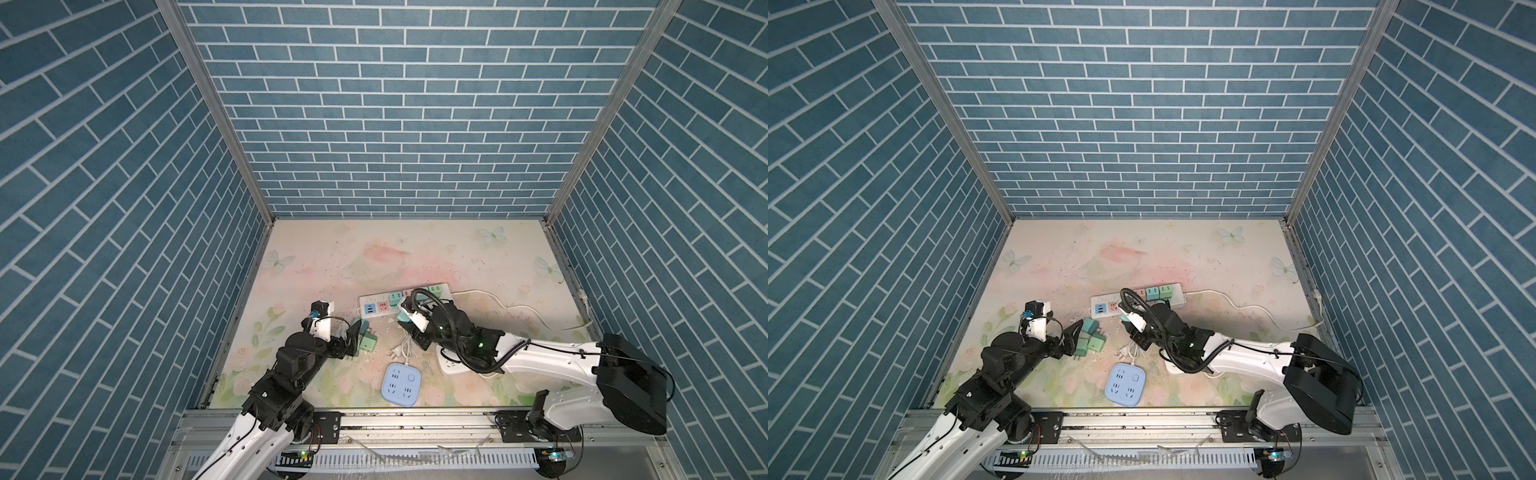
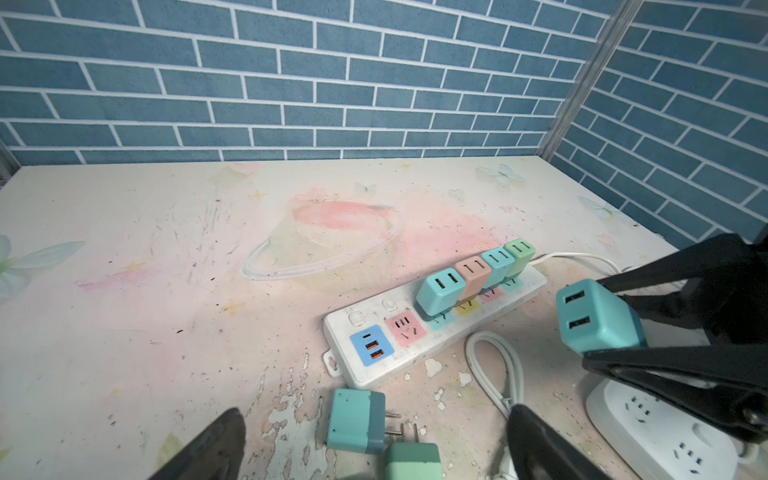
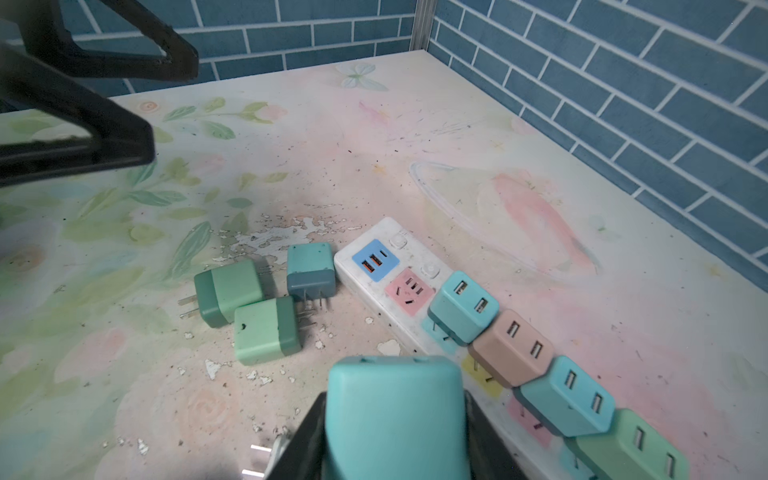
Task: Insert the plug
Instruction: 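Lift the teal adapter with the right gripper while the left gripper approaches, then close the left gripper on the teal adapter held by the right gripper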
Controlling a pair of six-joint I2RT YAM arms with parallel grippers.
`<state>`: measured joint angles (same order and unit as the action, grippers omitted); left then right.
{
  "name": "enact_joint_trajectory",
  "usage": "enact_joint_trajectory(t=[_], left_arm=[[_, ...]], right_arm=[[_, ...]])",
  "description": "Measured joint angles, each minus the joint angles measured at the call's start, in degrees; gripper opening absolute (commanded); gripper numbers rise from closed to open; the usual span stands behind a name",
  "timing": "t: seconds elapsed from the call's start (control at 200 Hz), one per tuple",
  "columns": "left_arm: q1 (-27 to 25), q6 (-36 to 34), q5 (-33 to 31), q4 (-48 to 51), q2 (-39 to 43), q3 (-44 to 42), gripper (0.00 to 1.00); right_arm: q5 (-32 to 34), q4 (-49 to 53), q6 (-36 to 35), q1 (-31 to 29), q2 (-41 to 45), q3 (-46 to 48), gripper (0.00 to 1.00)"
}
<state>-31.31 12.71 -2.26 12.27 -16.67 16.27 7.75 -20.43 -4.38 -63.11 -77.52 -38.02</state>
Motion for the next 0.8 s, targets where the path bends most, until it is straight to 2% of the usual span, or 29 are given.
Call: enact_joint_trajectory(t=[0.155, 0.375, 0.59, 0.8], left_arm=[[0.0, 1.03, 2.69, -0.22, -0.79, 1.57, 1.0], [0.0, 1.44, 9.97, -0.9, -1.18, 3.56, 0.79], [0.0, 1.68, 16.26, -0.37, -5.77, 7.74, 0.77], [0.0, 2.32, 20.59, 0.17, -8.92, 8.24, 0.72]], right_arm=[[0.66, -3.3, -4.33, 0.0, 3.76, 2.54, 0.0], [0.02, -5.38, -10.01, 0.0, 4.52, 3.63, 0.0], [-0.31, -6.75, -15.41, 0.0, 5.51, 3.85, 0.0], [-2.25, -9.62, -22.03, 0.0, 7.39, 5.01, 0.0]])
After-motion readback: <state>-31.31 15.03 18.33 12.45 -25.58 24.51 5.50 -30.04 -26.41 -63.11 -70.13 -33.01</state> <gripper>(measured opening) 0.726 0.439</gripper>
